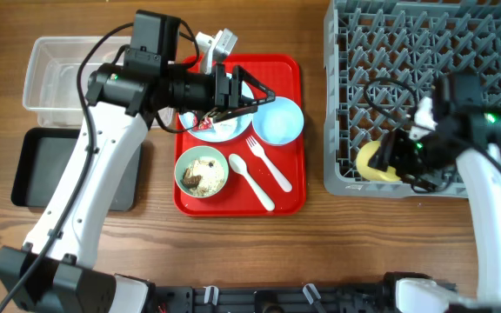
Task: Sort waste into correct bins and load items into the dishwasher rack
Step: 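Lower the yellow cup into the grey dish rack and release it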
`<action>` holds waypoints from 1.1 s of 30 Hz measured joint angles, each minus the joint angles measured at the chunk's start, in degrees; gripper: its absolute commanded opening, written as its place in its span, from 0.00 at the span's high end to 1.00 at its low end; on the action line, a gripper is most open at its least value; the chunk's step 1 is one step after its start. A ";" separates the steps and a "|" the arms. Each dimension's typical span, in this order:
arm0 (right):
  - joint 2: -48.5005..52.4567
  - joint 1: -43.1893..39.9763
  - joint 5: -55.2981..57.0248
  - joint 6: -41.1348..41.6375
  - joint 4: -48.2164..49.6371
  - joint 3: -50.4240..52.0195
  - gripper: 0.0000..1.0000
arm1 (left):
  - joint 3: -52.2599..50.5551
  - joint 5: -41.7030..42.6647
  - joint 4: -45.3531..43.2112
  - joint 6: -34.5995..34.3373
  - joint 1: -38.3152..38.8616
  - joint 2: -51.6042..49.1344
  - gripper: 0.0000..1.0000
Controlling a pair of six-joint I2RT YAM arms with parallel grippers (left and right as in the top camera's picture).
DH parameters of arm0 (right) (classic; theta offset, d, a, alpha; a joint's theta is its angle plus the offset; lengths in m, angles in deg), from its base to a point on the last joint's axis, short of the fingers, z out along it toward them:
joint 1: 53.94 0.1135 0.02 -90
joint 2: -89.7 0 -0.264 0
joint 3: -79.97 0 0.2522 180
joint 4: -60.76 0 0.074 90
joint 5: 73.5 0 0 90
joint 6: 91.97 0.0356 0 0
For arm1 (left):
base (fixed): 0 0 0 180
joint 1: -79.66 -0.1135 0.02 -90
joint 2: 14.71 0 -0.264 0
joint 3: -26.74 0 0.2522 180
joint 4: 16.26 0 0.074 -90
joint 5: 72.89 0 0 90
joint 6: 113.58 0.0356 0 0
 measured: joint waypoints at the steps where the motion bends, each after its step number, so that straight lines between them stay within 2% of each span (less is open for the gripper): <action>1: 1.25 0.22 0.00 0.00 0.37 0.00 0.33 | 0.00 -0.85 0.07 0.00 -0.02 0.44 0.31; 4: 3.87 0.59 -0.13 -0.50 1.90 -0.13 0.11 | 0.00 -2.38 0.07 0.04 -0.02 1.46 0.30; 6: 4.59 0.72 0.00 -0.04 2.34 -0.11 0.05 | 0.00 -2.93 0.07 0.02 -0.02 1.92 0.30; 13: 4.61 0.79 0.20 3.98 5.31 -0.11 0.05 | 0.00 -6.08 0.09 0.09 0.85 2.14 0.23; 23: -5.07 0.76 -0.20 5.60 8.81 -0.11 0.03 | 0.00 -11.50 0.68 0.28 4.39 2.14 0.25; 33: -13.81 0.79 -10.45 5.66 17.77 -0.13 0.01 | 0.00 -19.26 2.32 0.48 7.65 2.14 0.23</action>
